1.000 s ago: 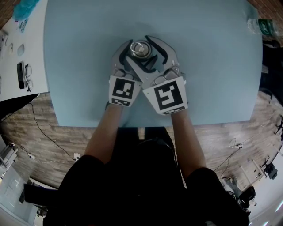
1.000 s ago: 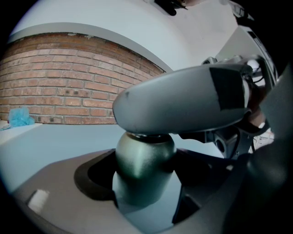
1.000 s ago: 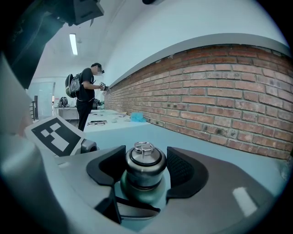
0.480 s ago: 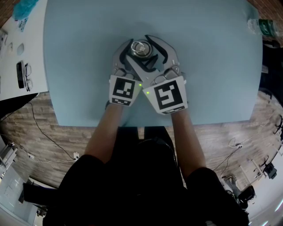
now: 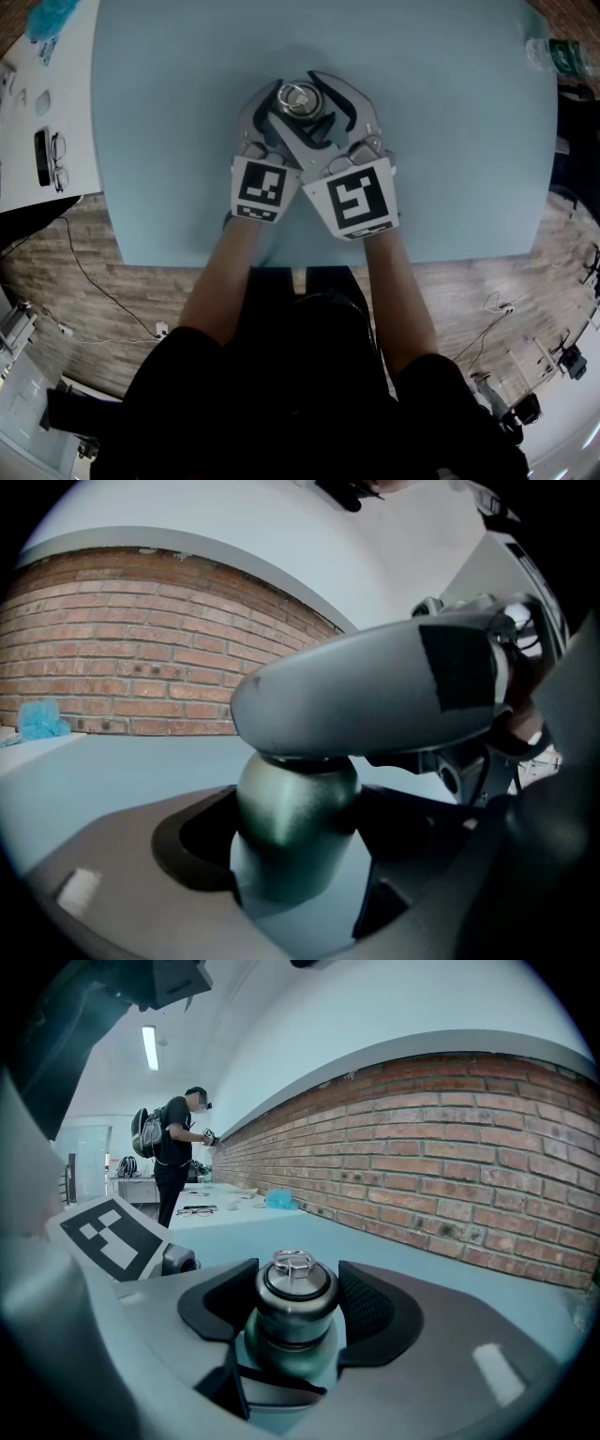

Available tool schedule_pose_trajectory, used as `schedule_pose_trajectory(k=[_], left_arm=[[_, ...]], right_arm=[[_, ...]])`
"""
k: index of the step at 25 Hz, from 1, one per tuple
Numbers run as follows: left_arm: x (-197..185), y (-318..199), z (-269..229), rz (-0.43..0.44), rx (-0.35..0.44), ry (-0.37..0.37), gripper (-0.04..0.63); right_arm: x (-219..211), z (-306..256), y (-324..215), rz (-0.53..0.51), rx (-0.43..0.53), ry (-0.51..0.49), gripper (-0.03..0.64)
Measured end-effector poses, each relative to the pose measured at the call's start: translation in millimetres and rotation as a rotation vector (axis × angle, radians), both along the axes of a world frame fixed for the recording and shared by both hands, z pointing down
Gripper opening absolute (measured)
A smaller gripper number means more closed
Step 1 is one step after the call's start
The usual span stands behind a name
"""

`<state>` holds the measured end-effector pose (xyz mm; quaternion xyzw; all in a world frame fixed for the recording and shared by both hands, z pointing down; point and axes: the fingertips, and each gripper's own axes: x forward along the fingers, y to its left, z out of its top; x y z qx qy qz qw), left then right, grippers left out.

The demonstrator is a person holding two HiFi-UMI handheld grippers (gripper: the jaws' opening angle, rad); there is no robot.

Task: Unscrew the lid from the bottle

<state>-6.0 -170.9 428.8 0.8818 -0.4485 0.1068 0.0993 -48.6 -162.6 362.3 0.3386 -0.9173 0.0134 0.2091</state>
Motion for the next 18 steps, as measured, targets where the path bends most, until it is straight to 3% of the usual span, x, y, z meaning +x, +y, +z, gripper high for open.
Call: schedule_pose_trajectory(k=[18], left_arm=[[-0.4, -0.4, 0.8, 0.007, -0.003, -0.003, 0.376]], right_arm=[[-0.7, 0.7, 0.1, -0.013, 0.002, 0.004, 0.267]])
